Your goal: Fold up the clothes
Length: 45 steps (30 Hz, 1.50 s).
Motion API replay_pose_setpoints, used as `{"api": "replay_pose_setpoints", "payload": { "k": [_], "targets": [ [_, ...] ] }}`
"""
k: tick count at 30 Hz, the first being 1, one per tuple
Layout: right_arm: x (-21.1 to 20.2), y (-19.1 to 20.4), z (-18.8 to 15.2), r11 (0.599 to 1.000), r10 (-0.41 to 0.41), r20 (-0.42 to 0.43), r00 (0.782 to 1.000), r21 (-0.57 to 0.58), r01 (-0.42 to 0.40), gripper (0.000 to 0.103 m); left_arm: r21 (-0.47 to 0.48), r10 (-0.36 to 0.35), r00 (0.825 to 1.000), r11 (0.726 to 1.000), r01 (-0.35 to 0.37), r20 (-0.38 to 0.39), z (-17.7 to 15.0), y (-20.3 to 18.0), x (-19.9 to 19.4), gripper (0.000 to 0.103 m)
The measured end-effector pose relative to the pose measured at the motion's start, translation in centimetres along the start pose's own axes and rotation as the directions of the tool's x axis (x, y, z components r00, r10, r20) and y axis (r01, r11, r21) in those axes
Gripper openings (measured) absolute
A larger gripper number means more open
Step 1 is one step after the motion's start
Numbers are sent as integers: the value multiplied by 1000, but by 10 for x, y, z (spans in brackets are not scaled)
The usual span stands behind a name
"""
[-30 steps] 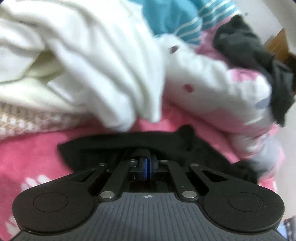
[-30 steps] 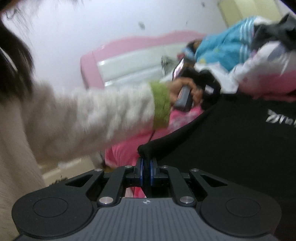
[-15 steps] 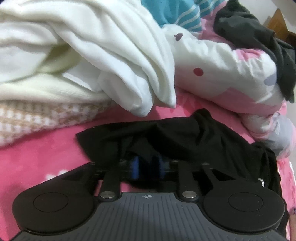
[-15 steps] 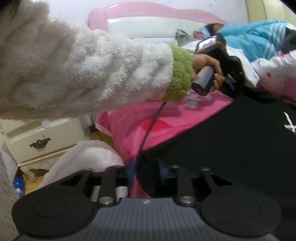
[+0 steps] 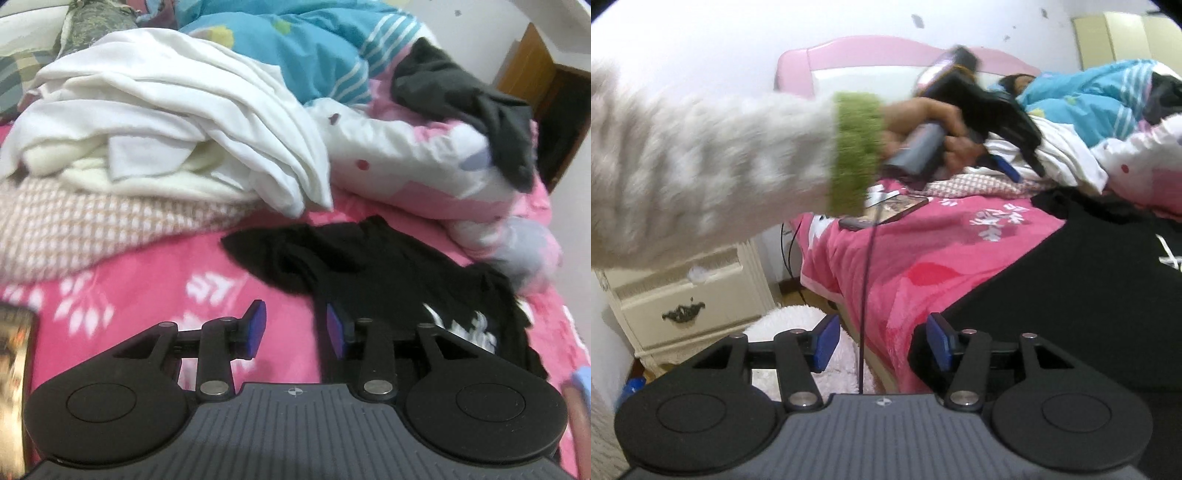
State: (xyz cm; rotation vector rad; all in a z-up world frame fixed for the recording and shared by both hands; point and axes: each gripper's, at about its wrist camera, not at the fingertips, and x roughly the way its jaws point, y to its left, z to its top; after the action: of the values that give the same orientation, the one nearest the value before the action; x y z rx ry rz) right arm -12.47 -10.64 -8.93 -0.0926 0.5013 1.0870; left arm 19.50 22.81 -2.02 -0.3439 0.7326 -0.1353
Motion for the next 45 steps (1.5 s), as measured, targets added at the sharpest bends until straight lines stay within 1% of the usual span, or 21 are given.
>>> {"api": "replay_pose_setpoints", "payload": {
  "k": [2,4,6,8,10,12,15,16,17,18,21,25,27,28,29,31,33,36,38,42,45],
  "targets": [
    [-11,-7,-1,998,4,16,1000,65,-5,55,18,-18,1000,1000,18,-1,-14,-10,-16,36],
    [-26,-24,-3,985,-22,26,999,170,17,55,68,-58,998,996,58,-5,-32,-28,-33,38],
    [-45,-44,-7,959,-87,30,996,272,76,55,134,-105,994,985,108,-27,-51,-50,-46,44],
    [-69,-68,-10,915,-185,44,982,373,156,54,197,-150,988,968,156,-48,-71,-74,-56,47],
    [-91,-93,-11,852,-304,75,950,467,235,54,266,-197,978,941,208,-65,-97,-103,-61,49],
    [-118,-122,-15,771,-421,110,901,567,291,55,343,-232,969,906,247,-85,-123,-131,-62,50],
    [-149,-161,-21,659,-543,110,832,670,341,53,465,-275,953,832,302,-127,-164,-175,-54,50],
    [-156,-173,-21,630,-572,104,813,691,355,52,510,-282,950,802,311,-136,-178,-189,-51,50],
    [-158,-185,-21,619,-586,98,804,695,366,52,551,-283,949,774,312,-140,-191,-200,-49,49],
    [-159,-194,-21,615,-592,93,801,694,374,52,591,-280,949,745,309,-143,-204,-213,-45,50],
    [-154,-222,-20,608,-589,65,806,693,388,49,690,-267,954,665,287,-140,-237,-239,-39,50],
    [-138,-254,-30,588,-530,-29,847,708,392,46,767,-274,949,571,292,-157,-267,-266,-34,50],
    [-135,-258,-39,576,-503,-76,861,713,400,30,784,-278,947,547,294,-161,-275,-273,-32,50],
    [-137,-256,-41,588,-489,-66,870,712,384,23,789,-275,948,542,288,-157,-277,-275,-30,50],
    [-139,-253,-41,598,-476,-56,877,711,370,6,791,-273,950,543,284,-153,-279,-276,-27,50],
    [-143,-250,-39,612,-462,-33,886,712,345,5,778,-268,951,561,282,-152,-279,-274,-21,50],
    [-144,-247,-32,623,-456,-13,890,709,330,4,751,-271,953,599,279,-138,-277,-273,-17,50],
    [-141,-248,-9,644,-419,39,907,717,267,4,703,-299,952,664,256,-65,-269,-269,-20,50],
    [-129,-246,19,691,-396,63,916,678,252,4,651,-317,948,711,267,-43,-259,-261,-23,50],
    [-75,-241,75,797,-287,81,955,573,191,4,491,-326,945,818,299,-33,-240,-228,-30,50],
    [-17,-240,95,855,-199,-1,980,489,175,7,382,-293,955,879,287,-45,-232,-204,-28,50]
  ]
}}
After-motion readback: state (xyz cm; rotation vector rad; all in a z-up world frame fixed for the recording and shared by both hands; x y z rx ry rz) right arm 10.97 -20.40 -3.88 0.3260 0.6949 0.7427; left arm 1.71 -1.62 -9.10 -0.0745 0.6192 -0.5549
